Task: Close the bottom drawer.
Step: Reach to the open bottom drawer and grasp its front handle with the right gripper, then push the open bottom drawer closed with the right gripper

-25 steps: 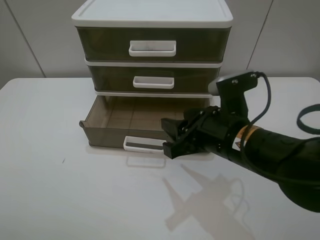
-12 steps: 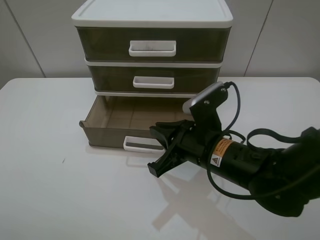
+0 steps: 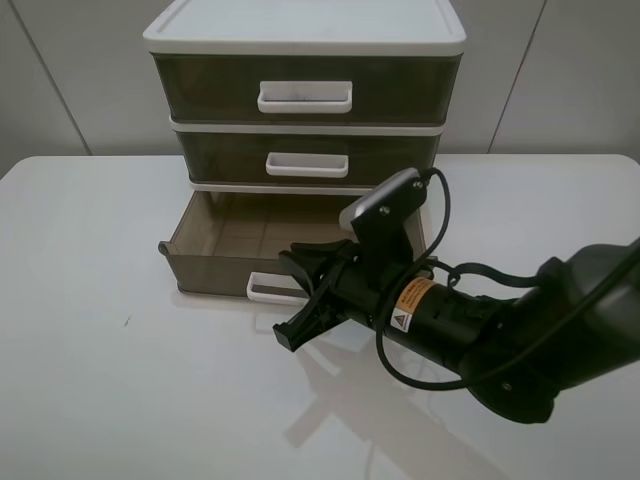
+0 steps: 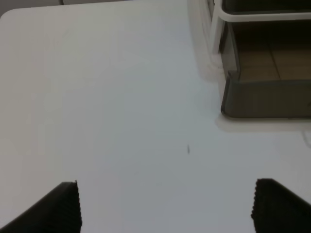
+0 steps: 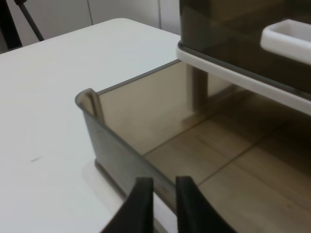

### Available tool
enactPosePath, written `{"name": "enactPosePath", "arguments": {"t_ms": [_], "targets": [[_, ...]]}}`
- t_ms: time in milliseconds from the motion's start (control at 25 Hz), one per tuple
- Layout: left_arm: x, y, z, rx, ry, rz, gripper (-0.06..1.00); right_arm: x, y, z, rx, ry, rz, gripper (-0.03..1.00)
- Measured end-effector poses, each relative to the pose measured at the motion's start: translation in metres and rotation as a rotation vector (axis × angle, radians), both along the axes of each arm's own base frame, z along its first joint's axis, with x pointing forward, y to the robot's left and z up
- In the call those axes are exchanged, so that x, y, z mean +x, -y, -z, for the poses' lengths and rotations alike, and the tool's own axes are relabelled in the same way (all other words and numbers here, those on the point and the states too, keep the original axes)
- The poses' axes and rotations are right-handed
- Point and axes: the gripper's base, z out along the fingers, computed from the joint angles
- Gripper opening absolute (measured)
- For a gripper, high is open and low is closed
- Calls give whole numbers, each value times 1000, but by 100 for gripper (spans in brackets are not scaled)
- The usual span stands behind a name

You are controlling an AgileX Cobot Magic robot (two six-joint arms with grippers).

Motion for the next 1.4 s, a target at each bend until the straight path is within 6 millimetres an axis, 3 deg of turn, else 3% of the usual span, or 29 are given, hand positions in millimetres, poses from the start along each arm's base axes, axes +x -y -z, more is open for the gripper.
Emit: {"name": "enactPosePath", "arguments": {"t_ms": [400, 1080, 1400], "targets": [[0, 0, 0, 0, 0, 0, 72, -5, -2, 25, -56, -36, -46, 2], [0, 0, 0, 0, 0, 0, 72, 16, -20, 37, -86, -81, 14, 2], [0, 0, 0, 0, 0, 0, 72, 25, -16, 37, -70, -110, 134, 2]]}}
